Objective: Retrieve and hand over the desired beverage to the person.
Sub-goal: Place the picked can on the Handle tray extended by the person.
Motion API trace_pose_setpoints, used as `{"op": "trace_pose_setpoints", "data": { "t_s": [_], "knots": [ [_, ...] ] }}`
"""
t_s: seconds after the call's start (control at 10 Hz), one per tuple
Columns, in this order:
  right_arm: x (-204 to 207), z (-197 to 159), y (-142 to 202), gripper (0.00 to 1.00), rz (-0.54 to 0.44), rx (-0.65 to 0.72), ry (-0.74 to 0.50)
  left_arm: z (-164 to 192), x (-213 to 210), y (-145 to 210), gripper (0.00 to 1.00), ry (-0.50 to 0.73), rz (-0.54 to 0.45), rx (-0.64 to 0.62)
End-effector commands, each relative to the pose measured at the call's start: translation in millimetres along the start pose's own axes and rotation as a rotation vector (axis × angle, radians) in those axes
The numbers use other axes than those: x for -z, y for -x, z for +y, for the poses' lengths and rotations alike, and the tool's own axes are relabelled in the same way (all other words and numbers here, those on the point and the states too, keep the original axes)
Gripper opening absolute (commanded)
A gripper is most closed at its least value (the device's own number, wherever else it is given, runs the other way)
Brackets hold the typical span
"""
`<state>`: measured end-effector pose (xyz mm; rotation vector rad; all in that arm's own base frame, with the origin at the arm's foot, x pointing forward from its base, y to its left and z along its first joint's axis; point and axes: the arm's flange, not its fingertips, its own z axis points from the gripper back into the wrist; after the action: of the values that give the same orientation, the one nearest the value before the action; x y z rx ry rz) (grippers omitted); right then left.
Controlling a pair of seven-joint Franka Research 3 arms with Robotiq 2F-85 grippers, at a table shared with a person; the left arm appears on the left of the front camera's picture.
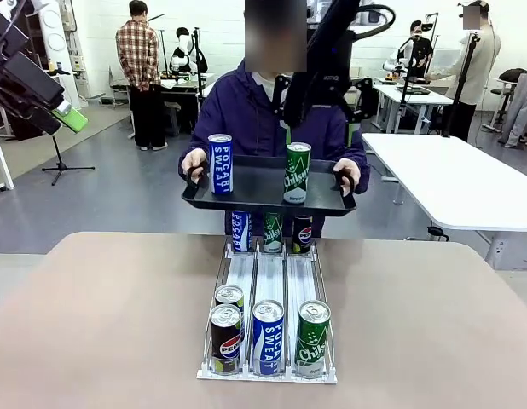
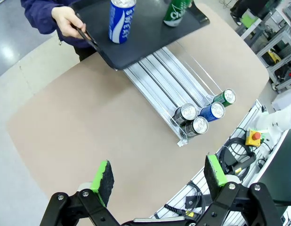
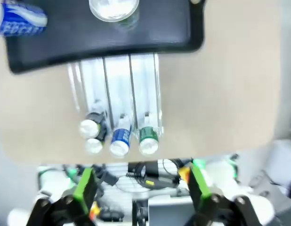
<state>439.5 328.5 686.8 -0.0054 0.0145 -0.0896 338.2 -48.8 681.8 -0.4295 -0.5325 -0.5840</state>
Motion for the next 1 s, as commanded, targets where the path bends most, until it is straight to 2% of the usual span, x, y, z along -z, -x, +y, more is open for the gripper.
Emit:
{"op": "trace_pose_setpoints", "data": {
  "t_s": [0.0,0.3,0.4,0.5,0.9],
  "knots": [
    [42.5,-30.2,43.2,1.00,-0.024,-0.019,-0.048,-0.3,-0.5,1.0,1.00,0.003,0.000,-0.013],
    [61.5,-35.2,66.3,1.00,-0.047,-0.040,-0.050,-0.3,-0.5,1.0,1.00,0.003,0.000,-0.013],
    [61.0,-35.7,64.7,1.00,-0.023,-0.007,-0.079,-0.3,-0.5,1.0,1.00,0.003,0.000,-0.013],
    [42.1,-21.1,60.4,1.00,-0.036,-0.019,-0.025,-0.3,-0.5,1.0,1.00,0.003,0.000,-0.013],
    [42.1,-21.1,60.4,1.00,-0.036,-0.019,-0.025,-0.3,-0.5,1.0,1.00,0.003,0.000,-0.013]
  ]
}}
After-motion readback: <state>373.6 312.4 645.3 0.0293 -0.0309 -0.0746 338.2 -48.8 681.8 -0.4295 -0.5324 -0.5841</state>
